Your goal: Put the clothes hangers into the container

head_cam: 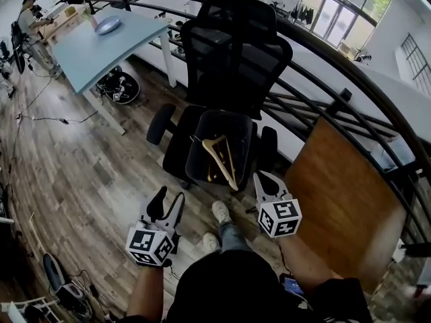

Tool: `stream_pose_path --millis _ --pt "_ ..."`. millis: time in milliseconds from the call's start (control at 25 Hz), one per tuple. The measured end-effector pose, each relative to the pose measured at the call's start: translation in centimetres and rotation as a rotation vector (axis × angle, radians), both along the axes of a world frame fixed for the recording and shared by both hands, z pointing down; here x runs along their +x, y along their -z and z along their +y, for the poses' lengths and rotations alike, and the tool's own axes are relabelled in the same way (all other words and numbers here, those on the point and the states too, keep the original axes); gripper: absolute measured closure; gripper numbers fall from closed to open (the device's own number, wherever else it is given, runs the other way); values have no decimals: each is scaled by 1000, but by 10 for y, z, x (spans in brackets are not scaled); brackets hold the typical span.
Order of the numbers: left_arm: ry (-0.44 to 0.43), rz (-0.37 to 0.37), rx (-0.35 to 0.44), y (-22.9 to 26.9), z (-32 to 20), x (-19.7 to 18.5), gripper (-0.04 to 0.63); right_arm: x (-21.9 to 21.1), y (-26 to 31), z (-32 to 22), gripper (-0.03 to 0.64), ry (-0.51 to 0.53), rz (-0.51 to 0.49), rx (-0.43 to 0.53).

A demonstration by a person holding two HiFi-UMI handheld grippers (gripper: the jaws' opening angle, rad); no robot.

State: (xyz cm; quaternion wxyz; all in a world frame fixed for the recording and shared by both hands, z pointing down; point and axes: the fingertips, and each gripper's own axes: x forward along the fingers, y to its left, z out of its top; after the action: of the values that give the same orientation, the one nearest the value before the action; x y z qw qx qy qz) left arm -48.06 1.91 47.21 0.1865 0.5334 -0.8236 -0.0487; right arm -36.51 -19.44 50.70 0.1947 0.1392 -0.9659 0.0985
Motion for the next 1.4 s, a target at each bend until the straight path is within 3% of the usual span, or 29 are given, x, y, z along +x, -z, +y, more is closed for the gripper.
stream_pose_path --millis 240,480,800,1080,1400 --pt "-26 -20 41 14 -8 24 390 59 39 -14 624 -83 -83 74" --pt "-60 -54 49 26 -34 56 391 111 50 -43 624 -139 -123 55" --pt "-59 -76 125 45 -82 116 408 183 67 -73 626 -105 -192 102" --pt "-47 -96 147 57 -100 148 438 205 80 -90 626 -84 -233 109" --pt "12 -125 130 58 -106 151 548 206 88 -103 626 -62 -288 88"
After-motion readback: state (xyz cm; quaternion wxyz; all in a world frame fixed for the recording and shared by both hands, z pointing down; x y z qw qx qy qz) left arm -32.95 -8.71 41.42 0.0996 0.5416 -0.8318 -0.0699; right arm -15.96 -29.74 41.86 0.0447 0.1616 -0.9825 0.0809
